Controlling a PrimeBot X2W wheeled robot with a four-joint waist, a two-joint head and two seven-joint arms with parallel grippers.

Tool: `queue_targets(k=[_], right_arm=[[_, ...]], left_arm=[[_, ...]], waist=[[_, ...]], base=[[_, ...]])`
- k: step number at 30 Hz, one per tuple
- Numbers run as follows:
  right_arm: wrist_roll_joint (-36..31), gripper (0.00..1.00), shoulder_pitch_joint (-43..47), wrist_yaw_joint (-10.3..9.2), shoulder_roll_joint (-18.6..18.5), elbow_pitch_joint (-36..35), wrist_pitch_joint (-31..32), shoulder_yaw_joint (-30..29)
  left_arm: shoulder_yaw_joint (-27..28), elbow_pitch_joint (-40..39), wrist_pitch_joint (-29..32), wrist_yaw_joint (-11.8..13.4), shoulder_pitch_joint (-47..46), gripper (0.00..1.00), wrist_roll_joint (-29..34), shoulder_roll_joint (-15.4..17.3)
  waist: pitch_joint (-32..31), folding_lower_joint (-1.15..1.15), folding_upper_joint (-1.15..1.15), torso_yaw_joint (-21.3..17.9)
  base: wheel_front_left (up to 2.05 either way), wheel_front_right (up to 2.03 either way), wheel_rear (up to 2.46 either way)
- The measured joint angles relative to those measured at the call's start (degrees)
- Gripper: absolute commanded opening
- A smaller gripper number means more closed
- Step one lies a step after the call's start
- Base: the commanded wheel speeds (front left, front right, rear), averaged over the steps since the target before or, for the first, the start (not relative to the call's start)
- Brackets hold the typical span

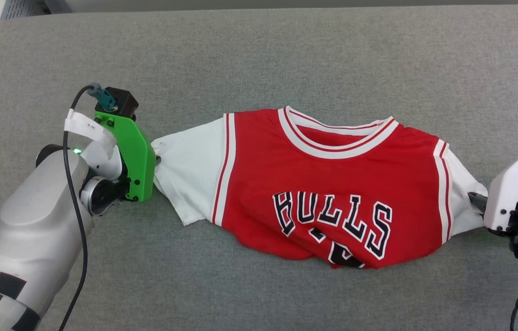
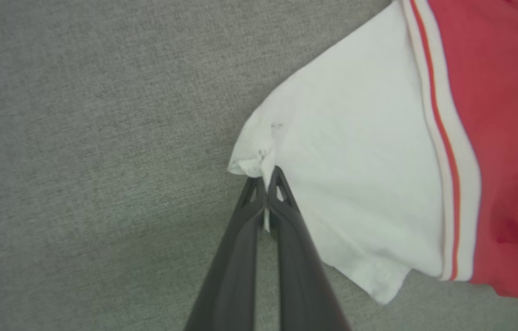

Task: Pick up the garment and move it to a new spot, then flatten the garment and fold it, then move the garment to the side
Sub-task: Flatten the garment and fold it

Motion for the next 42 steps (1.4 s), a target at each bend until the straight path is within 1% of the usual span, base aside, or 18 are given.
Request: queue_targets(k=[7,14,17,22,26,31,36,42], right_arm=[[0.0,0.0,-0.12,0.0,-0.75,-1.36,-0.21,0.55],[-1.16,0.0,-0.6,0.01,-2.52,-3.27,-1.51,-1.93],[-1.71,0.0,-2.2,0.01,-2.83,-3.75,-2.31,-2.6],[-2.87,0.0,-6.0,0.02,-3.58,-3.83,-4.78,-2.11],[-4.37,0.0,-11.07,0.02,-4.32,-3.25,-7.97,-0.13],[-6.13,0.0,-20.82,0.08,-4.52,-0.47,-12.81,2.37],[-8.32,0.0,-31.96,0.09,-3.49,3.79,-18.24,3.46],[-12.29,0.0,-46.47,0.12,-1.75,8.98,-27.5,3.23]], left_arm=[[0.05,0.91,-2.65,0.49,-0.01,0.0,0.43,0.19],[0.54,1.3,-6.26,1.36,-1.02,0.0,2.13,0.77],[0.97,1.18,-7.5,1.87,-1.93,0.0,2.49,0.94],[1.72,1.62,-8.66,1.87,-3.84,0.0,2.78,1.64],[2.37,2.48,-11.44,2.16,-7.26,0.0,3.58,1.78],[3.61,5.55,-17.44,3.36,-13.4,0.0,6.57,2.16],[4.27,8.83,-23.63,4.44,-20.14,0.0,9.48,3.14],[5.83,12.41,-30.56,5.13,-29.97,0.0,12.25,4.8]], waist=[[-2.39,0.0,0.0,-0.46],[-6.07,0.0,0.0,-0.87],[-7.61,0.0,0.0,-0.93],[-9.88,0.0,0.0,-0.95],[-11.11,-0.01,0.0,-0.94],[-10.48,0.0,0.0,-1.17],[-8.46,0.0,0.0,-1.57],[-4.56,0.0,0.0,-2.14]], base=[[0.0,0.0,0.0],[0.0,0.0,0.0],[0.0,0.0,0.0],[0.0,0.0,0.0],[0.0,0.0,0.0],[0.0,0.0,0.0],[0.0,0.0,0.0],[0.0,0.0,0.0]])
